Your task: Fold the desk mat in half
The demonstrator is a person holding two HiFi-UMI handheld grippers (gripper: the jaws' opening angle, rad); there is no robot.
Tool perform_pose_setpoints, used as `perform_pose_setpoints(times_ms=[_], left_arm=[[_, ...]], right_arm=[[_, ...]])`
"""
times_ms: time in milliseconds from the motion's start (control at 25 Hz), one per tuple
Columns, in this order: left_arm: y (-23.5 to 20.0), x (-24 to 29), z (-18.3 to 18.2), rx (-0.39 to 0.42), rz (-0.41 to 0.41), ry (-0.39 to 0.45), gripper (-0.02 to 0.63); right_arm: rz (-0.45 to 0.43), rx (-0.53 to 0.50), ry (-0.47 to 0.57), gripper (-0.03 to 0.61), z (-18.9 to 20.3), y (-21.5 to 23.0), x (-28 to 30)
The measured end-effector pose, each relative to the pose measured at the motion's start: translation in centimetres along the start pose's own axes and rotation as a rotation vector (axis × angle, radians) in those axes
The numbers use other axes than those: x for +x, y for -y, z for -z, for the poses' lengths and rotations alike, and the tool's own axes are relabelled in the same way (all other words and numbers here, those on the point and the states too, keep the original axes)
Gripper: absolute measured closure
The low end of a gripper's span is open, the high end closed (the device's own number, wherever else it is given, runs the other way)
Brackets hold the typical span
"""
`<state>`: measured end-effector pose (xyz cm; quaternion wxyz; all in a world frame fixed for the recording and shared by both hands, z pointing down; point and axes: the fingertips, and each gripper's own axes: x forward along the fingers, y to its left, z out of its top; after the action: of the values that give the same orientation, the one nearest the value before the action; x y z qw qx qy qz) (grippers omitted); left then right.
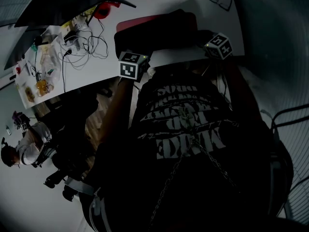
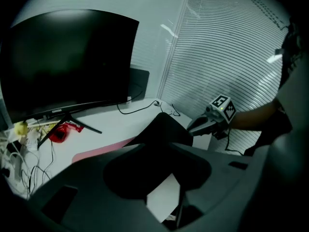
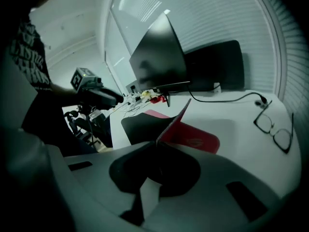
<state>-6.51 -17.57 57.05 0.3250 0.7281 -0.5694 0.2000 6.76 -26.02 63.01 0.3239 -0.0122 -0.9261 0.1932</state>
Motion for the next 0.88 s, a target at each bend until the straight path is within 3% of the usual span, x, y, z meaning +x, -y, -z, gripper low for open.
perform_pose_setpoints(times_ms=[80,200,400,480,560,880], left_arm=[[0.8,0.7,-0.8,0.082,0.031,-0.013,0.489],[2.0,2.8,-2.1,0.3,0.072,-0.059,0.474],[4.6,7.5,-3.6,0.739,0.175,-0.141,0.422],[5.2,9.4,-3.7,0.867,0.205,-0.182,0.42],[6.0,10.6,-3.7,0.934,0.251,-0.217,0.39],[7.9,13.9,-3.0,1.155,0.372,-0.296,0.374]], right_arm=[[-0.002,-0.092,-0.018,0.565,-0.1,-1.3,-0.1],[-0.019,-0.186,-0.054,0.566,0.5,-2.9,0.2],[-0.051,-0.173,-0.029,0.565,2.1,-3.7,0.7],[-0.062,-0.171,-0.016,0.565,2.7,-3.8,0.5],[-0.082,-0.183,-0.011,0.565,3.0,-4.2,0.1],[-0.165,-0.235,-0.015,0.565,4.4,-5.0,-2.0]])
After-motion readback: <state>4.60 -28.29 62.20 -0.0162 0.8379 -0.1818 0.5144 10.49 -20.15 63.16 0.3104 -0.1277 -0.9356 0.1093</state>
